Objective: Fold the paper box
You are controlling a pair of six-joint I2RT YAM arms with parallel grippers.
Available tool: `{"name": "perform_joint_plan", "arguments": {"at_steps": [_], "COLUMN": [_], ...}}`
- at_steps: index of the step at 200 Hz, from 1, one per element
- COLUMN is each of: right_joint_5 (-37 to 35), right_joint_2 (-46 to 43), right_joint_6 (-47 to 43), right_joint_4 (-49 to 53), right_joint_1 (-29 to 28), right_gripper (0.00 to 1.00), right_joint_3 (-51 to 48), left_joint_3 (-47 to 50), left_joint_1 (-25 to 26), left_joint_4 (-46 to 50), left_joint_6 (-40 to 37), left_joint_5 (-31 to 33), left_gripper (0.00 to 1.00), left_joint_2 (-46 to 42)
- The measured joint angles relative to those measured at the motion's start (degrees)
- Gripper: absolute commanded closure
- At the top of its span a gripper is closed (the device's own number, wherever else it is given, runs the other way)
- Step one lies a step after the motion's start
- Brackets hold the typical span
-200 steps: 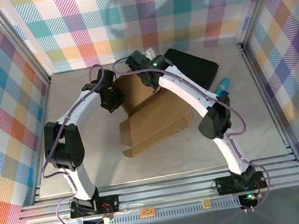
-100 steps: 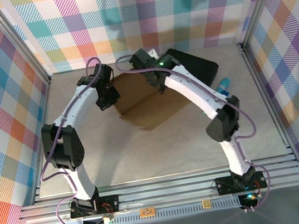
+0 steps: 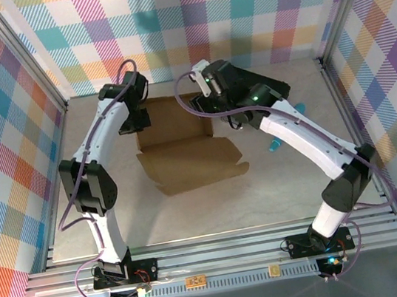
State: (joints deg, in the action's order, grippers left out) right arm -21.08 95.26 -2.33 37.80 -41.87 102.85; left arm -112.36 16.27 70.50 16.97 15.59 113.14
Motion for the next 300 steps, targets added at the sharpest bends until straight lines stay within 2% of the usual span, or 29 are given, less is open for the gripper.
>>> {"name": "perform_joint_plan", "arguments": {"at_steps": [28, 64, 77, 96, 117, 132, 159, 195, 219, 247, 275, 286, 300], "right_joint_5": [1.97, 7.32, 11.30, 18.58, 25.70, 29.42, 33.48, 33.64, 32.13, 30.60, 27.89, 26.29, 23.80], "right_joint_2": [3.98, 4.98, 1.49, -7.98, -19.50, -24.17, -23.04, -22.05, -19.56, -14.60, -10.29, -9.16, -7.58], "right_joint_6": [7.72, 27.47, 36.22, 49.48, 64.41, 74.12, 86.12, 94.36, 95.54, 95.97, 94.60, 93.42, 90.47], "right_joint_4": [6.03, 18.78, 20.20, 20.59, 16.52, 11.23, 1.88, -11.43, -18.97, -24.72, -21.09, -16.87, -9.22], "right_joint_1": [1.31, 4.52, 5.46, 5.66, 3.69, 1.22, -2.89, -6.03, -6.21, -6.82, -7.30, -7.28, -7.06], "right_gripper": [0.24, 0.24, 0.23, 0.21, 0.20, 0.19, 0.18, 0.19, 0.28, 0.46, 0.88, 1.00, 1.00], "right_joint_3": [1.16, 1.55, -3.93, -17.81, -33.00, -40.76, -47.34, -54.82, -56.19, -55.56, -49.62, -45.42, -38.25], "left_joint_3": [1.38, 6.16, 7.76, 9.18, 9.94, 10.25, 10.45, 10.47, 10.86, 11.45, 12.76, 13.46, 14.71], "left_joint_1": [-0.87, -4.83, -6.10, -7.43, -8.11, -8.17, -8.24, -8.46, -8.46, -8.48, -8.55, -8.55, -8.63], "left_joint_4": [1.31, 0.94, 0.66, -0.20, -0.79, -1.42, -1.95, -2.12, -2.56, -3.30, -4.04, -4.70, -5.44], "left_joint_6": [-0.68, 0.63, 1.42, 2.40, 3.67, 4.63, 5.88, 6.69, 7.26, 7.67, 7.93, 8.07, 8.76], "left_joint_5": [0.09, -2.08, -3.04, -4.28, -5.84, -6.88, -8.41, -10.34, -11.43, -12.57, -13.73, -13.88, -15.28], "left_gripper": [1.00, 1.00, 1.00, 1.00, 1.00, 1.00, 1.00, 1.00, 1.00, 1.00, 1.00, 0.83, 0.61], "left_joint_2": [1.16, 1.25, 1.25, 1.25, 1.27, 1.31, 1.46, 1.81, 1.88, 1.90, 1.90, 1.88, 1.68]}}
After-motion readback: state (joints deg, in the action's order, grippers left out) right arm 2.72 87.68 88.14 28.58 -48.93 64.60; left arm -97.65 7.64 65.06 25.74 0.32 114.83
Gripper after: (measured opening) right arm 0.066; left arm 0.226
